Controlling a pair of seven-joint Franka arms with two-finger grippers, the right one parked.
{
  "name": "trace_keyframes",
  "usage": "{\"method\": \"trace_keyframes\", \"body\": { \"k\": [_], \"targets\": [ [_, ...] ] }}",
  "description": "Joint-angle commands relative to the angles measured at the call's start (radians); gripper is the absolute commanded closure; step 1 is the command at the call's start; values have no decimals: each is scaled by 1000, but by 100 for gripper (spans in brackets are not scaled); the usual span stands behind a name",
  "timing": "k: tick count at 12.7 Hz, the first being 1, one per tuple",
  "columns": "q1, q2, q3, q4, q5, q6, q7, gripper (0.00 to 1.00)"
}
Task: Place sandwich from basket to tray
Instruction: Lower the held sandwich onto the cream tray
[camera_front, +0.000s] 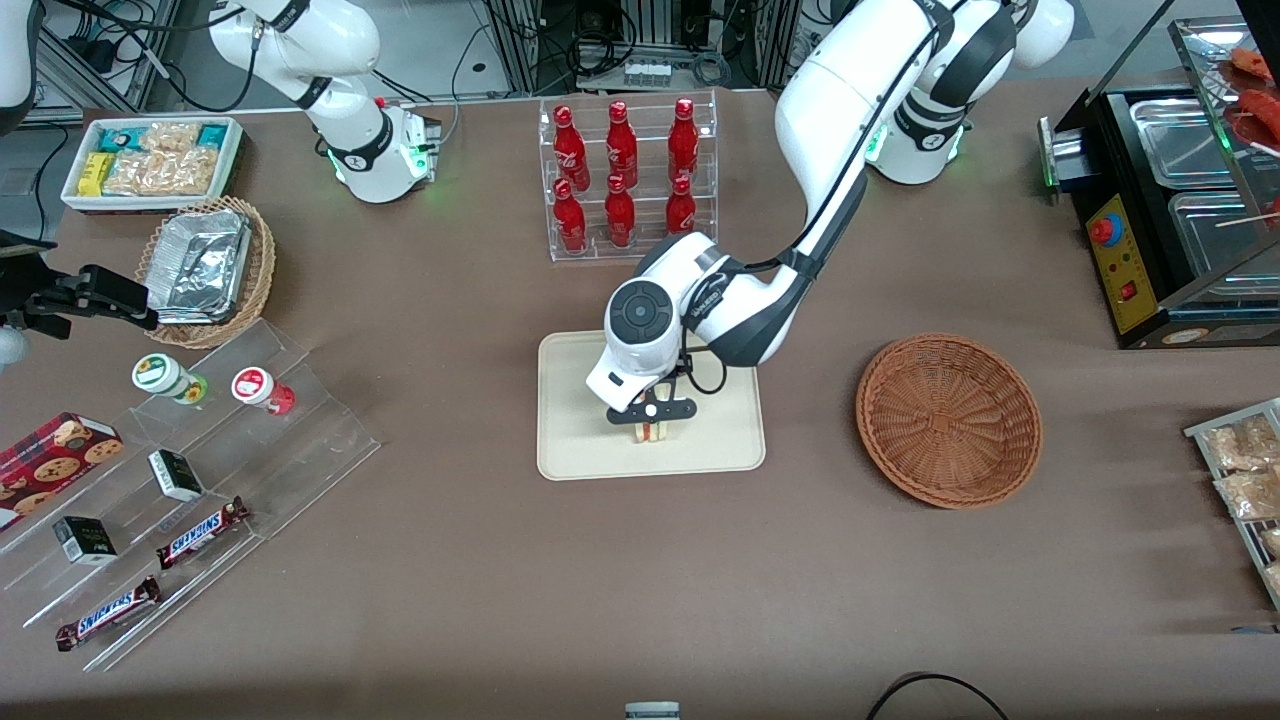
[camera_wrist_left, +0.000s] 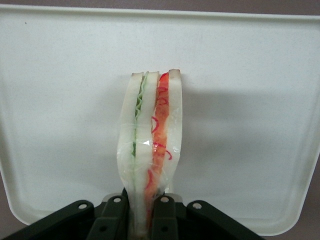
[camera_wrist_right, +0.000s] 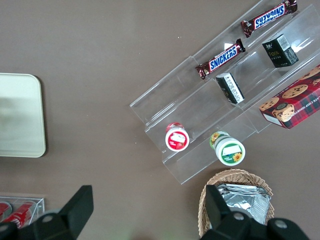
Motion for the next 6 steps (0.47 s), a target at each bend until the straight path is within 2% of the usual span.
{"method": "trace_keyframes", "body": {
  "k": [1,6],
  "targets": [
    [-19,19,8,23,-2,28,-67,100],
    [-28,25,11,18,3,52,-75,100]
  ]
}}
